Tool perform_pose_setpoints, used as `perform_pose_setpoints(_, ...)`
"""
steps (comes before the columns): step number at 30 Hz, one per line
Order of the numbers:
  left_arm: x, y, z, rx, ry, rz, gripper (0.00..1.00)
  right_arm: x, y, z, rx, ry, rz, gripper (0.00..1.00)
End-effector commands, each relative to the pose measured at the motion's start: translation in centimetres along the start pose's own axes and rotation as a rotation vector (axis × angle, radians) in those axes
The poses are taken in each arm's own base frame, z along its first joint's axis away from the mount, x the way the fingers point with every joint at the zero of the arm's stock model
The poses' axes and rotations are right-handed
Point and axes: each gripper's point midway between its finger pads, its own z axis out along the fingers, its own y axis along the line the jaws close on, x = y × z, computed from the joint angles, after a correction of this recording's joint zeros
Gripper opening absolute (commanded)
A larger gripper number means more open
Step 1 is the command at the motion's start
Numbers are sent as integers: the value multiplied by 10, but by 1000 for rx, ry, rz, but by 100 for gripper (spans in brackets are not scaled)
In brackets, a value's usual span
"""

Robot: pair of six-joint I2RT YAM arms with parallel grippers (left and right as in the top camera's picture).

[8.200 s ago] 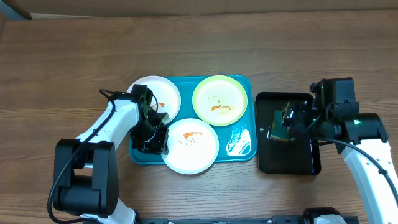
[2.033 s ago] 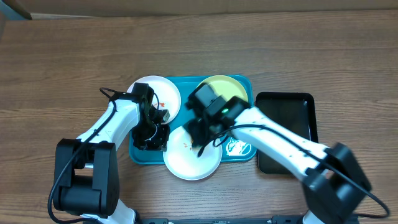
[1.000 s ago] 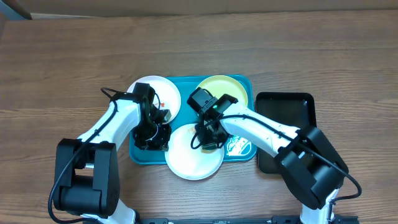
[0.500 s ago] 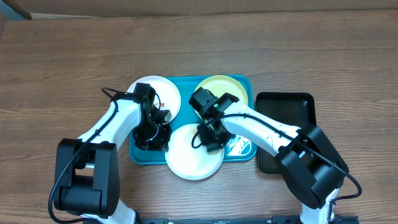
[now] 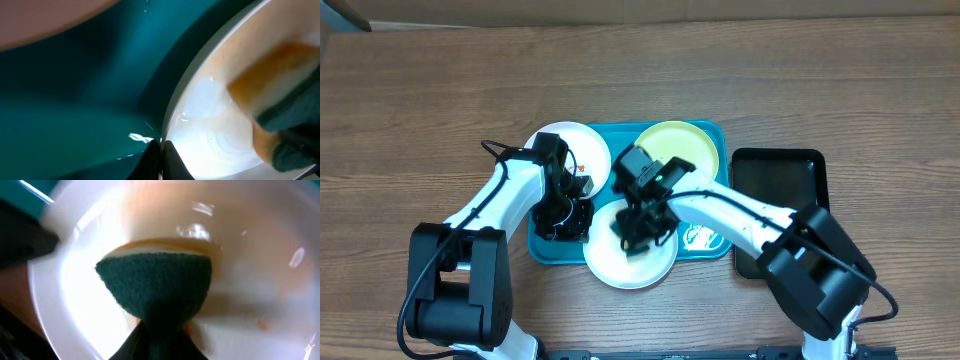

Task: Clean dirty plates on tray and stack at the side
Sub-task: 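Scrub the white plate with the sponge while left gripper holds it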

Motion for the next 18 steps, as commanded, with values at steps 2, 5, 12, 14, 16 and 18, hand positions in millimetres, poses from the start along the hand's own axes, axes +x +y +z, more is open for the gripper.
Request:
perform_pose_setpoints(2,-4,-1,-2,-2,-8,1,4,14,-33,-1,204,25,73,12)
perform_pose_setpoints(5,-4,-1,-2,-2,-7,0,4,18,-66,-11,346,18,179,11)
perform_pose_setpoints(12,-4,-1,-2,-2,-7,1,4,10,-108,-28,450,-18,243,8)
perform_pose_setpoints(14,-4,-1,-2,-2,-7,0,4,3,-114,-31,465,-46,245,8)
perform_pose_setpoints(16,-4,-1,-2,-2,-7,0,4,-5,-112,-30,448,-70,204,8)
perform_pose_setpoints(18,-4,-1,-2,-2,-7,0,4,-15,-107,-27,417,-92,148,8)
